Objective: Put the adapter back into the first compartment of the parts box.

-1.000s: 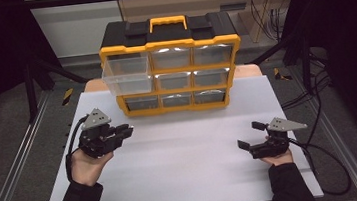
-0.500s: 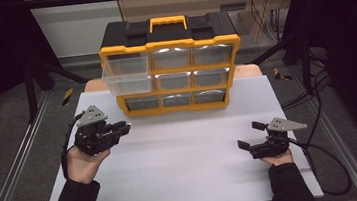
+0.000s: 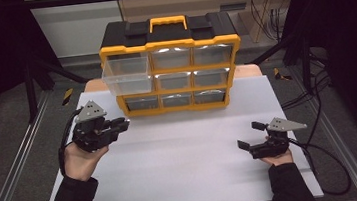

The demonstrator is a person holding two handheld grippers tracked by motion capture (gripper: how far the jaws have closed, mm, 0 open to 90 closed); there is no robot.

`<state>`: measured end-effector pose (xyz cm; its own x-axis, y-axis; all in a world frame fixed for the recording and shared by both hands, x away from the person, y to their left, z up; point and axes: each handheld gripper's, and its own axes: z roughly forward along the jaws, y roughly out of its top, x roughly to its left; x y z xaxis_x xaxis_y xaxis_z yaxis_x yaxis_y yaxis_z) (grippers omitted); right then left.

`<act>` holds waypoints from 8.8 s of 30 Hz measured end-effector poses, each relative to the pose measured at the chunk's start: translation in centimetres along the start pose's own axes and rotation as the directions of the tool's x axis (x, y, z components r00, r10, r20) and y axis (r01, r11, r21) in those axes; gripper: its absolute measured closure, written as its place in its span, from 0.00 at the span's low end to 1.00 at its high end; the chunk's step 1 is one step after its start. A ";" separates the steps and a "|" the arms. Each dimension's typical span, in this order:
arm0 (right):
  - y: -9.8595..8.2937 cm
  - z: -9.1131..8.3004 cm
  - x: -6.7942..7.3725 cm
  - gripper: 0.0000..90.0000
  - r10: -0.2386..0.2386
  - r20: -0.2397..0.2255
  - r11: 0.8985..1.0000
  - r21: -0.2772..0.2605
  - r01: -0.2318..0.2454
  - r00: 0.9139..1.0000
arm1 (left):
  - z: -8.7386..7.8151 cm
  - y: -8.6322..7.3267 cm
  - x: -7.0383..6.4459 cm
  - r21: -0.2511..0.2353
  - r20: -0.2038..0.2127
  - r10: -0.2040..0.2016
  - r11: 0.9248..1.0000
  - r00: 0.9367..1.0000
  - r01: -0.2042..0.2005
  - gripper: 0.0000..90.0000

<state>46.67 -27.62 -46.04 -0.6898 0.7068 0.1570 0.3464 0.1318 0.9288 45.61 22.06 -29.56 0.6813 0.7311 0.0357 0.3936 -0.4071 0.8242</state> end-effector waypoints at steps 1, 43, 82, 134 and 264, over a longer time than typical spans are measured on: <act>0.0 0.0 0.0 0.01 0.000 0.001 1.000 0.001 0.000 1.000 | 0.0 0.1 0.0 0.000 0.000 0.001 1.000 1.000 -0.001 0.84; 0.0 0.1 0.0 0.01 -0.001 -0.003 1.000 0.005 0.001 1.000 | -1.9 3.6 -0.1 -0.027 -0.023 0.046 0.999 0.999 -0.047 0.84; 0.0 0.0 0.0 0.01 -0.002 -0.003 1.000 0.003 0.002 1.000 | -3.3 7.2 0.5 -0.058 -0.060 0.052 0.997 0.997 -0.056 0.84; 0.0 0.0 0.0 0.01 -0.001 -0.004 1.000 0.003 0.001 1.000 | -2.4 10.8 3.4 -0.045 -0.091 -0.015 0.999 0.996 0.011 0.84; 0.1 -0.1 0.0 0.00 0.004 -0.004 1.000 -0.006 -0.005 1.000 | -1.6 9.6 3.9 -0.155 -0.138 -0.034 0.988 0.990 0.012 0.00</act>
<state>46.63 -27.73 -45.96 -0.6908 0.7045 0.1625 0.3459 0.1246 0.9300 51.09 21.90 -20.58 0.5759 0.8130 0.0857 0.3012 -0.3085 0.9023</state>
